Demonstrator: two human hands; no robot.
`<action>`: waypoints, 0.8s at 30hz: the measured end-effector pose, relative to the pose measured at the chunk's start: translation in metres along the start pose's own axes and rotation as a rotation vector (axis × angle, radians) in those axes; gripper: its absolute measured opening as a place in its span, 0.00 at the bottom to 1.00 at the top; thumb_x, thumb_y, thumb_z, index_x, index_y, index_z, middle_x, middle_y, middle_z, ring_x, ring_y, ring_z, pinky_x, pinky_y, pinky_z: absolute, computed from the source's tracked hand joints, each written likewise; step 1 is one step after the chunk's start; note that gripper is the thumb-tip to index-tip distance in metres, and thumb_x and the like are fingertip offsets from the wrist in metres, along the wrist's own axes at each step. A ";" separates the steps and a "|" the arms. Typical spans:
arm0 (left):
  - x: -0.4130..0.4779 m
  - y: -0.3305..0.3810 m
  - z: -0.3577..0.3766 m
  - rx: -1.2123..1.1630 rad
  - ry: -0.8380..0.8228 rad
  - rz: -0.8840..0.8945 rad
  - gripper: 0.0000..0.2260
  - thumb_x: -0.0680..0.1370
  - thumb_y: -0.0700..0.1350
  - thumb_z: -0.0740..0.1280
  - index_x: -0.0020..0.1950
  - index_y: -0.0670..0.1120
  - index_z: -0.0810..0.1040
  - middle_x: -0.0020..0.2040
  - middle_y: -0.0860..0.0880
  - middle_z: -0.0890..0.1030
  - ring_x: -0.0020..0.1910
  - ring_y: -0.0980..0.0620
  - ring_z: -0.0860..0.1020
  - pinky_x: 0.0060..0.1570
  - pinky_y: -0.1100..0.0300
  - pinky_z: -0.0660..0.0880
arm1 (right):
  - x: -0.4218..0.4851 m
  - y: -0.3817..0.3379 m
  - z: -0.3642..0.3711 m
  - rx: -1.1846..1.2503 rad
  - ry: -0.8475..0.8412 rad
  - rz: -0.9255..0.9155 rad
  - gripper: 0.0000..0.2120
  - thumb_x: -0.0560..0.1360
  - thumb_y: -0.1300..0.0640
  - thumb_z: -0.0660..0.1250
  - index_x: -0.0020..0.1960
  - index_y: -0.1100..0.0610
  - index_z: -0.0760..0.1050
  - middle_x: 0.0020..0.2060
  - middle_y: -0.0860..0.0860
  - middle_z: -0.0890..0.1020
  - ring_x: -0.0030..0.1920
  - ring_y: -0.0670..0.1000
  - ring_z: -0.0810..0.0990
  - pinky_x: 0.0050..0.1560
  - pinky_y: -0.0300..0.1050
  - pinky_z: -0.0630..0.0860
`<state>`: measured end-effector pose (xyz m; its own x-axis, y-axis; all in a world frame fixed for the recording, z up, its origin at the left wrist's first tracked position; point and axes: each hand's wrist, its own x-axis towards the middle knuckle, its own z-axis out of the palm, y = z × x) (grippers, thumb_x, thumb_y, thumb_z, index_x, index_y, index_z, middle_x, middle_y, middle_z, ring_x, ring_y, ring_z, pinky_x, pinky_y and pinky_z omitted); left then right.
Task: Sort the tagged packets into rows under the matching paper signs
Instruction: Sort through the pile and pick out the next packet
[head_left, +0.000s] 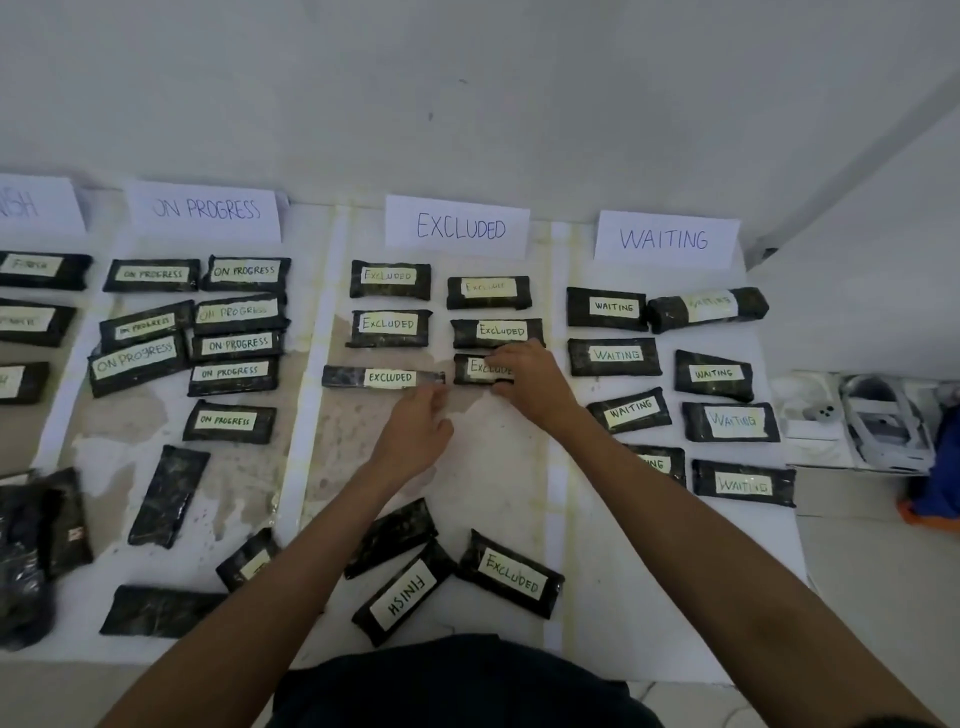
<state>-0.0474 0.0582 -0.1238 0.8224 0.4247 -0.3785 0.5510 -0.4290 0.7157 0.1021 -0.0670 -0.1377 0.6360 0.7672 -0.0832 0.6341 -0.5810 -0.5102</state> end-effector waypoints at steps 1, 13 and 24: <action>0.000 0.000 0.001 0.023 0.000 0.022 0.19 0.74 0.38 0.64 0.66 0.42 0.69 0.60 0.44 0.74 0.59 0.47 0.73 0.59 0.54 0.72 | 0.000 0.000 0.000 -0.007 -0.004 -0.008 0.19 0.67 0.61 0.74 0.57 0.59 0.80 0.56 0.55 0.81 0.53 0.59 0.74 0.54 0.54 0.73; -0.059 0.000 0.016 0.340 -0.048 0.257 0.20 0.74 0.40 0.63 0.66 0.46 0.69 0.62 0.45 0.73 0.60 0.45 0.69 0.56 0.51 0.73 | -0.082 -0.022 -0.011 0.055 -0.100 -0.038 0.19 0.71 0.61 0.69 0.62 0.59 0.74 0.56 0.57 0.77 0.56 0.59 0.74 0.56 0.56 0.73; -0.109 -0.033 0.025 0.362 -0.046 0.302 0.20 0.72 0.37 0.64 0.64 0.42 0.72 0.64 0.42 0.73 0.65 0.42 0.69 0.64 0.50 0.68 | -0.191 -0.055 0.021 -0.329 -0.483 0.013 0.30 0.67 0.46 0.71 0.65 0.54 0.67 0.58 0.56 0.71 0.54 0.58 0.71 0.49 0.51 0.71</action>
<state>-0.1512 0.0059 -0.1209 0.9543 0.2064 -0.2162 0.2938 -0.7817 0.5501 -0.0635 -0.1762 -0.1117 0.4212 0.7514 -0.5078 0.7797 -0.5860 -0.2204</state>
